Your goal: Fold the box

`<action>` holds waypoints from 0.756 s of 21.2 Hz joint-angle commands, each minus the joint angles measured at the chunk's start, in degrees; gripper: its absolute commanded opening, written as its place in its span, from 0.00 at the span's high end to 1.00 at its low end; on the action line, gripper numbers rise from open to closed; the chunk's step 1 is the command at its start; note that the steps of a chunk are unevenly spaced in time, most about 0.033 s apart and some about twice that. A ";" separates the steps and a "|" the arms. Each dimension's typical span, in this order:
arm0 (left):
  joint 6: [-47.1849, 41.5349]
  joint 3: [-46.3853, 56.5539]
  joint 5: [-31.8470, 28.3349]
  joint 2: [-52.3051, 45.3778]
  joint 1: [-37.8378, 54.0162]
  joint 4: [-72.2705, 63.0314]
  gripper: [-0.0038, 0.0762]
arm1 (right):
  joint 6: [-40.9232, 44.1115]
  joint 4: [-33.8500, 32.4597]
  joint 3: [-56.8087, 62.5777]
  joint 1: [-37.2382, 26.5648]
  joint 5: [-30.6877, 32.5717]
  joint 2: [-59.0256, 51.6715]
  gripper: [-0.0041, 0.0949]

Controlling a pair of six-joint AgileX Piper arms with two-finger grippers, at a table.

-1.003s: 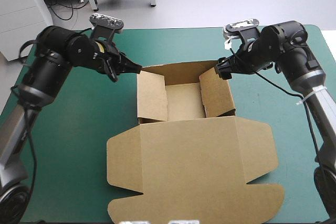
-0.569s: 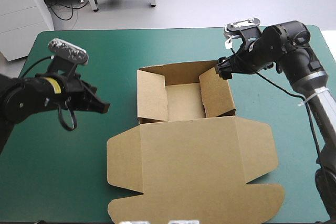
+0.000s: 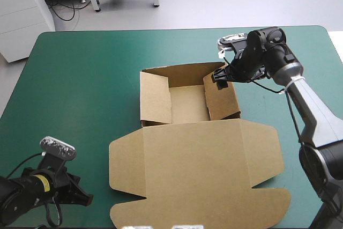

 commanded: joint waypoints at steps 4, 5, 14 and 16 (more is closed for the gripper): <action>-2.49 6.83 -3.37 -9.72 -0.17 -0.35 0.99 | -0.28 0.13 -1.31 -0.19 -0.84 4.19 0.12; -2.74 6.89 -3.37 -11.26 -0.17 -0.35 0.99 | -0.28 0.13 -1.31 -0.19 -0.88 5.16 0.12; -3.17 6.89 -4.00 -13.58 -0.17 -0.35 0.99 | -0.28 0.13 -1.31 -0.19 -0.63 6.75 0.83; -3.17 6.89 -4.00 -13.58 -0.17 -0.35 0.99 | -0.28 -0.11 -1.31 -0.19 -0.33 6.75 0.98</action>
